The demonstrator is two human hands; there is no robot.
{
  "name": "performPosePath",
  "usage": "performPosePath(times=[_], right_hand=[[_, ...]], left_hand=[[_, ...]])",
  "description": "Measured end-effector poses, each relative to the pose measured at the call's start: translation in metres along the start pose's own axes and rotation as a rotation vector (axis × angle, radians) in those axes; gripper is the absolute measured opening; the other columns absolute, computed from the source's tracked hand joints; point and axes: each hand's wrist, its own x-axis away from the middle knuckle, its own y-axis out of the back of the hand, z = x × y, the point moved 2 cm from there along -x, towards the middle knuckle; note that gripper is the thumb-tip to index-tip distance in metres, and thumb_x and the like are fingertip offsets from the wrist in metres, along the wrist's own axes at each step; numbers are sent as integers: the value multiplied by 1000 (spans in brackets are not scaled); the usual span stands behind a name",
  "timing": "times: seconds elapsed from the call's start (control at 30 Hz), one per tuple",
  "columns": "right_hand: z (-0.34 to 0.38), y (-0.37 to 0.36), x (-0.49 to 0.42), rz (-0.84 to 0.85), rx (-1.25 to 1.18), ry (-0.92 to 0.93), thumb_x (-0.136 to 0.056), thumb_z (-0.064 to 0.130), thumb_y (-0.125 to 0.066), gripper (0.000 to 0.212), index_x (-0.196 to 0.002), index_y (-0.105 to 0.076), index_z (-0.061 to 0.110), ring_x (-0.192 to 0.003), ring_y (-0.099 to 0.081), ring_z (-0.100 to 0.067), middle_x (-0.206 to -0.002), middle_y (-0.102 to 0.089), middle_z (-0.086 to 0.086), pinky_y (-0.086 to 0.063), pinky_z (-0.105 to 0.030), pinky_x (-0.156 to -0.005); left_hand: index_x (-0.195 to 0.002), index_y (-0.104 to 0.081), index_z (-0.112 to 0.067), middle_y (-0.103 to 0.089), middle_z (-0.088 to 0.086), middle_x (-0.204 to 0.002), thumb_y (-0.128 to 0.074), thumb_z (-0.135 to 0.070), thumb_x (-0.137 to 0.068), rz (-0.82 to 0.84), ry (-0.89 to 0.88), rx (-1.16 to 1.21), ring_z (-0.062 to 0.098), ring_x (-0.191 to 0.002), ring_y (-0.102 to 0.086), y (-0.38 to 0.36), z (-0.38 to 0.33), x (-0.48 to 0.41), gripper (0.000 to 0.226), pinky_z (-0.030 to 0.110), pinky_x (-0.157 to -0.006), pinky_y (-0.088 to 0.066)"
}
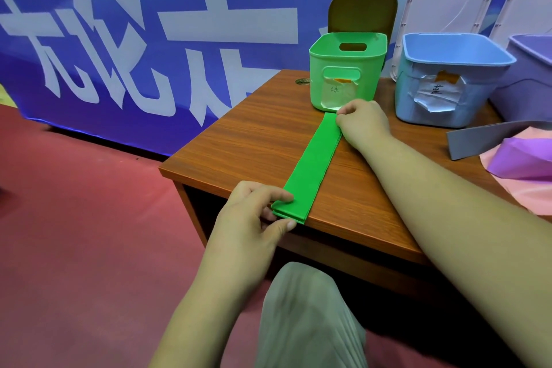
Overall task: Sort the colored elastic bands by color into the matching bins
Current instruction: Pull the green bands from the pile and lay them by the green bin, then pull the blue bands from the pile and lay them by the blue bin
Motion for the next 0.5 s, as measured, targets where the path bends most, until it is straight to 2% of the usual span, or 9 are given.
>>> performPosePath(times=[0.13, 0.23, 0.33, 0.4, 0.5], right_hand=[[2, 10, 8, 72, -2, 33, -95, 26, -61, 16, -106, -73, 29, -102, -58, -22, -129, -58, -7, -41, -30, -81], [0, 29, 17, 117, -6, 54, -96, 26, -60, 16, -103, -74, 23, -97, -64, -24, -116, -69, -5, -48, -32, -76], [-5, 61, 31, 181, -29, 78, -97, 30, -63, 14, -99, -74, 22, -88, -68, -24, -98, -73, -3, -54, -34, -75], [-10, 88, 41, 189, -86, 80, -97, 33, -66, 13, -97, -75, 23, -81, -68, -21, -90, -73, 0, -56, -35, -74], [-21, 136, 52, 158, -110, 100, -93, 34, -70, 15, -91, -77, 22, -83, -69, -21, -82, -72, 7, -58, -40, -84]], left_hand=[[-125, -68, -37, -51, -23, -118, -89, -20, -83, 40, -11, -132, -5, -106, -55, 5, -5, -2, 50, 10, -86, -49], [-126, -67, -39, -52, -22, -121, -90, -36, -79, 57, -12, -174, 2, -117, -55, 10, -14, -6, 53, 27, -98, -53], [-121, -68, -38, -56, -19, -120, -83, -49, -84, 16, -49, -115, 9, -116, -58, 11, -33, -13, 41, 34, -96, -55], [-117, -70, -37, -59, -17, -117, -76, -46, -91, -1, -88, -113, 7, -111, -58, 4, -50, -20, 28, 34, -94, -54], [-106, -73, -32, -64, -15, -109, -71, -33, -97, 6, -162, -47, 0, -99, -60, -21, -85, -34, 10, 21, -85, -49]])
